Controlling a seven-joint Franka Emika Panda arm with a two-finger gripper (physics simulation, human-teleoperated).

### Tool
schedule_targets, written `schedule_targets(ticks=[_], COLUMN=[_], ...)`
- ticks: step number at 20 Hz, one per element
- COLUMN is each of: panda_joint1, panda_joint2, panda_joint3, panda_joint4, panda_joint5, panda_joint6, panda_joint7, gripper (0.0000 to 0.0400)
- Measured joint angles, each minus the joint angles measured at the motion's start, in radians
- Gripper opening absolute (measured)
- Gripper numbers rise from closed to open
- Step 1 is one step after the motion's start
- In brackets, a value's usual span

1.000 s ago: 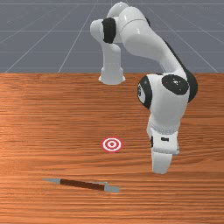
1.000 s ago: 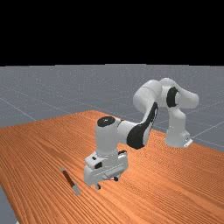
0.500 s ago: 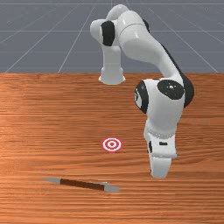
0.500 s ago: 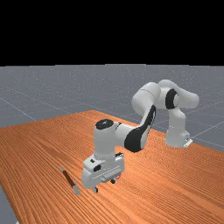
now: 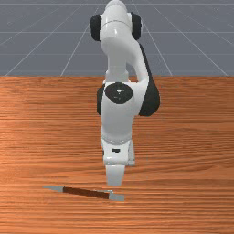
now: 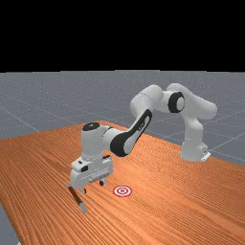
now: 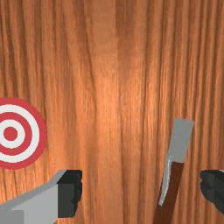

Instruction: Pick up the pen and put it to the marker

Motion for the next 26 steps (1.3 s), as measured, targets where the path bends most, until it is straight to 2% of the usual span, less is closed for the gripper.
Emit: schedule_targets(ticks=[5, 8, 9, 13, 14, 15, 18, 19, 21, 23, 24, 25, 26], panda_joint1=[-0.071, -0.086, -0.121, -0.076, -0.02, -0.018, -0.014, 0.007, 0.013, -0.007, -0.032, -0.03, -0.045], panda_joint2=[0.013, 0.023, 0.037, 0.017, 0.006, 0.005, 0.124, 0.19, 0.181, 0.178, 0.179, 0.181, 0.183], panda_joint3=[-0.002, -0.013, 0.042, 0.07, 0.007, 0.015, 0.013, -0.015, -0.038, -0.027, 0.005, -0.011, 0.004], panda_joint4=[0.024, 0.039, 0.06, 0.018, 0.007, 0.005, 0.103, 0.192, 0.204, 0.204, 0.205, 0.209, 0.213], panda_joint5=[0.0, 0.007, 0.07, 0.092, 0.035, 0.029, 0.028, 0.003, -0.02, -0.01, 0.013, 0.006, 0.013], panda_joint6=[-0.005, -0.01, -0.034, -0.013, -0.002, -0.001, 0.013, 0.014, 0.014, 0.018, 0.019, 0.017, 0.016], panda_joint7=[-0.102, -0.076, -0.11, -0.055, 0.047, 0.012, 0.011, 0.037, 0.044, 0.018, -0.039, -0.013, -0.056], gripper=[0.04, 0.04, 0.04, 0.04, 0.04, 0.04, 0.0399, 0.0392, 0.0399, 0.04, 0.04, 0.04, 0.04])
